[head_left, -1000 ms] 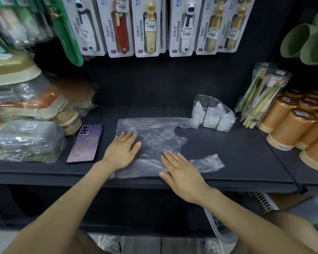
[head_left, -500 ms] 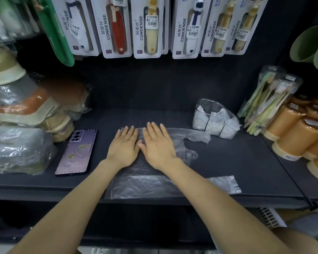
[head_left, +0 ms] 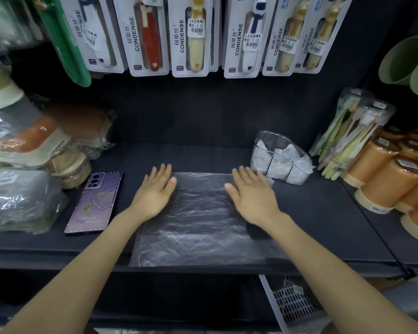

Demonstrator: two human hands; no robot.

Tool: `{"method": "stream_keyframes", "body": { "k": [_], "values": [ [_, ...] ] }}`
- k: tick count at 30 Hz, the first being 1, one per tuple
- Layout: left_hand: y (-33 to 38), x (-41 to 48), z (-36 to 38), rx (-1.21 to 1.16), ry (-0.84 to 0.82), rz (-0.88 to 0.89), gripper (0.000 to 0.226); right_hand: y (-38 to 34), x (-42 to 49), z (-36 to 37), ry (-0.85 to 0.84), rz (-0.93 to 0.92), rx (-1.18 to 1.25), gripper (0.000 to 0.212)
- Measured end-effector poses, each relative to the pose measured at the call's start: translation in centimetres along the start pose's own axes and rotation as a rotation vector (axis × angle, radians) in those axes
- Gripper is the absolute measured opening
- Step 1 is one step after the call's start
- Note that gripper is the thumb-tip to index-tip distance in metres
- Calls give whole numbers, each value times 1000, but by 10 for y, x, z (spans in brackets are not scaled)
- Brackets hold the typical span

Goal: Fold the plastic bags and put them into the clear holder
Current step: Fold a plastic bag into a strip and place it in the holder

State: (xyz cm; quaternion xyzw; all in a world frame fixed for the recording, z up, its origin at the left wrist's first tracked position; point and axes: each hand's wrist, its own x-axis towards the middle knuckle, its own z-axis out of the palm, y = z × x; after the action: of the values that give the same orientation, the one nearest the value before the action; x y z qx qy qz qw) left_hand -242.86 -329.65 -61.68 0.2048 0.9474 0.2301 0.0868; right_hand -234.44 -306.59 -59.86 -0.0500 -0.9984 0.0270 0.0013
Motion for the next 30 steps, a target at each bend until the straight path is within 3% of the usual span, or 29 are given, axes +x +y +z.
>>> {"method": "stream_keyframes", "body": {
  "k": [2, 4, 6, 10, 14, 17, 20, 22, 24, 27, 30],
  "values": [
    [4, -16, -3, 104, 89, 52, 65, -37, -17, -2, 58, -114, 39, 84],
    [9, -45, 1, 244, 145, 154, 83, -66, -35, 11, 76, -208, 19, 77],
    [8, -72, 15, 305, 132, 233, 86, -80, -46, 25, 68, -249, 26, 68],
    [-6, -89, 30, 289, 46, 175, 106, -54, -57, 33, -61, -222, 71, 93],
    [0, -86, 29, 369, 11, 149, 94, -6, -68, 29, -56, -108, 35, 95],
    [-1, -86, 26, 351, -38, 133, 92, -7, -81, 20, 103, -134, 61, 97],
    [-2, -86, 20, 161, -44, 112, 72, -24, -99, 17, 226, -353, 89, 72],
    [-3, -90, 15, -91, 64, 97, 55, -30, -111, 25, 237, -476, 5, 62],
    [-5, -100, 11, -259, 170, 99, 46, -32, -121, 31, 286, -497, -17, 47],
    [-8, -121, 3, -389, 128, 147, 49, -31, -133, 32, 440, -487, 118, 5],
    [-5, -139, -1, -706, 65, 133, 58, -34, -142, 11, 355, -332, 291, 31]
  ]
}}
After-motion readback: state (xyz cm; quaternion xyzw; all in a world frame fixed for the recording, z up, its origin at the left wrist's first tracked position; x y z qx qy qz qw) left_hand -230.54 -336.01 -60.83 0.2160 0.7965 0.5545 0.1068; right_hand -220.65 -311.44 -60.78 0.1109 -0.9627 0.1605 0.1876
